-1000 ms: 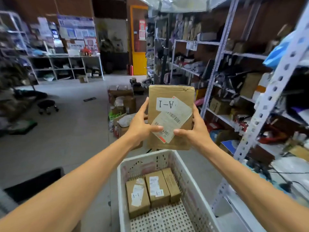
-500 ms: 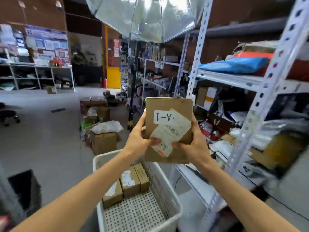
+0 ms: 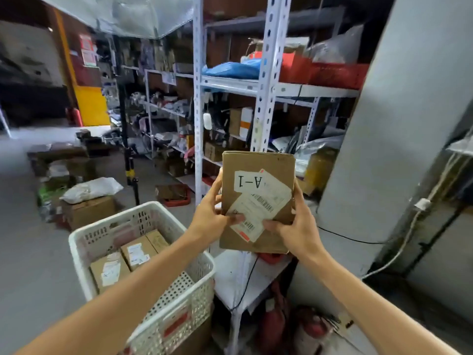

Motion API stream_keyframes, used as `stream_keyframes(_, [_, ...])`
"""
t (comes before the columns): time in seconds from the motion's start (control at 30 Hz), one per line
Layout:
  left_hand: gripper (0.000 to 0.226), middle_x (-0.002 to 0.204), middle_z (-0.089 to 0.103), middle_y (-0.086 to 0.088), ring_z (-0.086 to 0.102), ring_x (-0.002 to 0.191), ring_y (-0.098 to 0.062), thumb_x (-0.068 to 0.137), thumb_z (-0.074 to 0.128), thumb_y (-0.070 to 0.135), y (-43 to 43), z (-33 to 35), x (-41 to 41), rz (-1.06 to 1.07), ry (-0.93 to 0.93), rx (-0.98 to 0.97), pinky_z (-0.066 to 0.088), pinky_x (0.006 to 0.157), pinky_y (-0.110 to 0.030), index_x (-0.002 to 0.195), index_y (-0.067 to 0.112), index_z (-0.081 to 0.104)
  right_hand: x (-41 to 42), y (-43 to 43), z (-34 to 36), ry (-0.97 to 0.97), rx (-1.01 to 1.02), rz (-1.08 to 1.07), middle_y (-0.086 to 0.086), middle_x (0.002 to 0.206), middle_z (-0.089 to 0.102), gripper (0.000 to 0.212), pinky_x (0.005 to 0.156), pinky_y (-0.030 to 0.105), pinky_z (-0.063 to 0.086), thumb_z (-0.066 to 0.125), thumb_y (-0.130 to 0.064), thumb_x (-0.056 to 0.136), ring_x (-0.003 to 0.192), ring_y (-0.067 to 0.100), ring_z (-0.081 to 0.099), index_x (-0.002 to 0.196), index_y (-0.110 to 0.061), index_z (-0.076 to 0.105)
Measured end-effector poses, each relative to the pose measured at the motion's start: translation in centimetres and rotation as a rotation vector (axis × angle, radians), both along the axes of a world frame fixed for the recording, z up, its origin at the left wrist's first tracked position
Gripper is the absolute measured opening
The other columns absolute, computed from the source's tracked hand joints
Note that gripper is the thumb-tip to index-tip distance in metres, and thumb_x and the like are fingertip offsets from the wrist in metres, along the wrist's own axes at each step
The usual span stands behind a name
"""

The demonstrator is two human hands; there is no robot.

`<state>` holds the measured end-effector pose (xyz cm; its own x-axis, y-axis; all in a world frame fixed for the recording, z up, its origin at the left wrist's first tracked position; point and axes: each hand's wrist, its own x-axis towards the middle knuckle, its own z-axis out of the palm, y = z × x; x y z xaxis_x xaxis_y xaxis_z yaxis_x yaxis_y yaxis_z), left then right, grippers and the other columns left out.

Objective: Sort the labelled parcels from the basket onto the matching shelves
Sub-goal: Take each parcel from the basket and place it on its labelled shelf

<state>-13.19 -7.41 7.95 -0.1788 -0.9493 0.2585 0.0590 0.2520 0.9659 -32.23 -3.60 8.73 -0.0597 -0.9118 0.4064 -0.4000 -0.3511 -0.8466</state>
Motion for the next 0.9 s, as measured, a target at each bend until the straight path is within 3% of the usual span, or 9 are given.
stream_keyframes(0.13, [0.101,0.118,0.064,-0.007,0.065,0.106,-0.024,0.072,0.069,-0.019,-0.2,1.3,-6.8,-0.169,-0.001,-0.038,0.057,0.081,-0.047,0.142,0.043,0.032,-5.9,2.4,1.0,-0.002,-0.016,-0.152,-0.015,0.118,0.059,0.107,0.09,0.026,0.054,0.076,0.005,0.073,0.109,-0.003,0.056,0.151,-0.038,0.015])
stream_keyframes(0.3, [0.092,0.116,0.064,-0.006,0.068,0.096,-0.013,0.071,0.068,-0.02,-0.9,2.4,-16.3,-0.387,0.044,-0.075,0.059,0.069,-0.031,0.14,0.032,0.036,-13.9,5.1,2.4,0.007,-0.036,-0.359,-0.023,0.113,0.057,0.102,0.085,0.013,0.05,0.071,0.005,0.078,0.099,-0.024,0.051,0.153,-0.033,0.013])
stream_keyframes(0.37, [0.094,0.122,0.063,-0.006,0.066,0.103,-0.017,0.07,0.073,-0.013,-1.5,2.3,-20.4,-0.453,0.027,-0.097,0.059,0.075,-0.036,0.143,0.033,0.035,-17.0,6.2,3.0,0.02,-0.026,-0.447,-0.024,0.116,0.056,0.099,0.086,0.01,0.05,0.07,0.003,0.08,0.103,-0.021,0.051,0.153,-0.033,0.014])
stream_keyframes(0.43, [0.098,0.124,0.061,-0.007,0.065,0.104,-0.02,0.071,0.073,-0.011,-2.1,2.4,-24.7,-0.529,0.037,-0.081,0.06,0.075,-0.036,0.147,0.031,0.029,-19.9,7.2,3.5,0.048,-0.028,-0.543,-0.025,0.116,0.056,0.097,0.091,0.017,0.049,0.072,0.001,0.08,0.107,-0.016,0.052,0.152,-0.032,0.016])
stream_keyframes(0.57, [0.098,0.123,0.061,-0.004,0.064,0.106,-0.022,0.071,0.073,-0.009,-2.6,2.6,-33.1,-0.724,0.055,-0.053,0.059,0.078,-0.044,0.147,0.036,0.029,-25.3,9.6,4.5,0.087,-0.008,-0.75,-0.03,0.111,0.052,0.098,0.089,0.004,0.041,0.075,-0.004,0.079,0.1,-0.027,0.047,0.153,-0.024,0.014])
stream_keyframes(0.67, [0.096,0.123,0.061,-0.004,0.063,0.109,-0.026,0.07,0.075,-0.009,-2.7,3.3,-38.9,-0.874,0.069,-0.074,0.057,0.08,-0.049,0.147,0.032,0.032,-28.4,11.2,5.6,0.101,0.025,-0.894,-0.032,0.106,0.05,0.098,0.095,0.026,0.05,0.074,-0.007,0.08,0.106,-0.01,0.054,0.153,-0.026,0.012])
stream_keyframes(0.7, [0.097,0.119,0.062,-0.005,0.063,0.108,-0.027,0.07,0.075,-0.01,-2.5,3.7,-40.8,-0.919,0.079,-0.074,0.058,0.079,-0.047,0.147,0.03,0.032,-29.3,11.7,6.0,0.096,0.028,-0.938,-0.031,0.106,0.05,0.097,0.094,0.027,0.052,0.074,-0.006,0.081,0.11,-0.004,0.053,0.153,-0.027,0.012])
stream_keyframes(0.8, [0.099,0.111,0.065,-0.006,0.067,0.102,-0.024,0.069,0.073,-0.013,-1.5,5.0,-45.8,-1.073,0.111,-0.066,0.06,0.076,-0.041,0.148,0.029,0.029,-31.9,13.3,6.7,0.077,0.031,-1.076,-0.023,0.116,0.049,0.097,0.084,0.01,0.049,0.073,-0.005,0.081,0.111,-0.003,0.047,0.153,-0.027,0.012])
stream_keyframes(0.9, [0.099,0.109,0.066,-0.008,0.067,0.101,-0.024,0.072,0.071,-0.013,0.1,5.7,-50.2,-1.227,0.15,-0.062,0.06,0.073,-0.036,0.148,0.032,0.027,-34.4,15.7,6.9,0.053,0.05,-1.211,-0.017,0.126,0.046,0.097,0.1,0.032,0.047,0.072,-0.007,0.082,0.121,0.002,0.044,0.152,-0.035,0.01])
